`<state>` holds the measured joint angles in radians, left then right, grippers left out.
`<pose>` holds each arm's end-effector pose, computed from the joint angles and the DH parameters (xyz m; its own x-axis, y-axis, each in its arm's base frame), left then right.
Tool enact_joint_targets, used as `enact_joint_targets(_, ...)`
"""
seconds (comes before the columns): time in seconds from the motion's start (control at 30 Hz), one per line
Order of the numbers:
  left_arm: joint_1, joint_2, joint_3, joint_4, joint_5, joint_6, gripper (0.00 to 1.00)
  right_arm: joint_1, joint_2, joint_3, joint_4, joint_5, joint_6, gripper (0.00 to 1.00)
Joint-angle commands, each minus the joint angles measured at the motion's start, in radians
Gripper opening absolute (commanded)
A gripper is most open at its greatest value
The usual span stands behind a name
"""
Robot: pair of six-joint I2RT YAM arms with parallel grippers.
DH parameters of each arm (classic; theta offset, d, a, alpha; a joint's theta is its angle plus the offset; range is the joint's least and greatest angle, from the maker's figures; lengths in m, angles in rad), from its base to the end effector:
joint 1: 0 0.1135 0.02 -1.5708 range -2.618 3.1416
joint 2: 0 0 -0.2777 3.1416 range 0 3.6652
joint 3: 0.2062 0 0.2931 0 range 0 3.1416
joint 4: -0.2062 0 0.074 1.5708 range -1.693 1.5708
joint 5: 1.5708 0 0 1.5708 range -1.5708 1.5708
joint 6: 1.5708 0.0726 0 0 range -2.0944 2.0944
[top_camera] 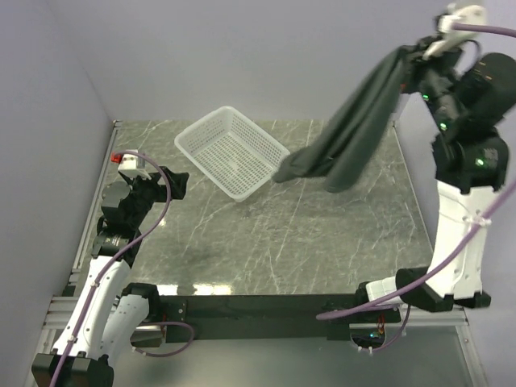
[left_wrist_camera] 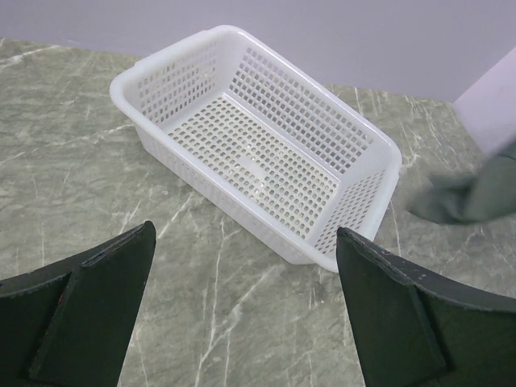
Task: Fold and stack the t-shirts
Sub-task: Move the tshirt to the center of the board
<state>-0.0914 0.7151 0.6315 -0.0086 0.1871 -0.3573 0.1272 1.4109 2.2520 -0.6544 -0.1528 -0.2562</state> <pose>0.2437 -0.0359 0.3180 -0.1818 -0.3284 -0.9269 0.2248 0.9038 -0.3643 0.2620 0.0446 0.6686 0.2475 -0.2208 -0.9434 -0.2181 0.9360 -0.2763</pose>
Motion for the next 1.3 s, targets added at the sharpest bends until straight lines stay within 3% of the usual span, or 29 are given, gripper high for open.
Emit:
enact_joint_targets(0.0,-0.004,-0.014,0.031,0.024,0.020,0.004,0.99,-0.095,-0.064,-0.031,0.035,-0.097,0.070,0.00)
enact_joint_targets(0.37,-0.004,-0.029,0.028,0.024,0.031,0.001,0.99,-0.113,-0.113,-0.299,0.053,-0.214,0.097,0.00)
enact_joint_targets(0.9,-0.005,-0.039,0.028,0.032,0.045,-0.003,0.99,-0.201,-0.277,-0.357,-0.007,-0.366,0.064,0.00)
enact_joint_targets(1.1,-0.005,-0.042,0.027,0.032,0.049,-0.006,0.99,-0.221,-0.348,-0.570,0.010,-0.277,-0.001,0.00)
enact_joint_targets(1.27,-0.010,-0.043,0.025,0.035,0.055,-0.008,0.99,-0.235,-0.392,-0.862,0.068,-0.203,-0.081,0.00)
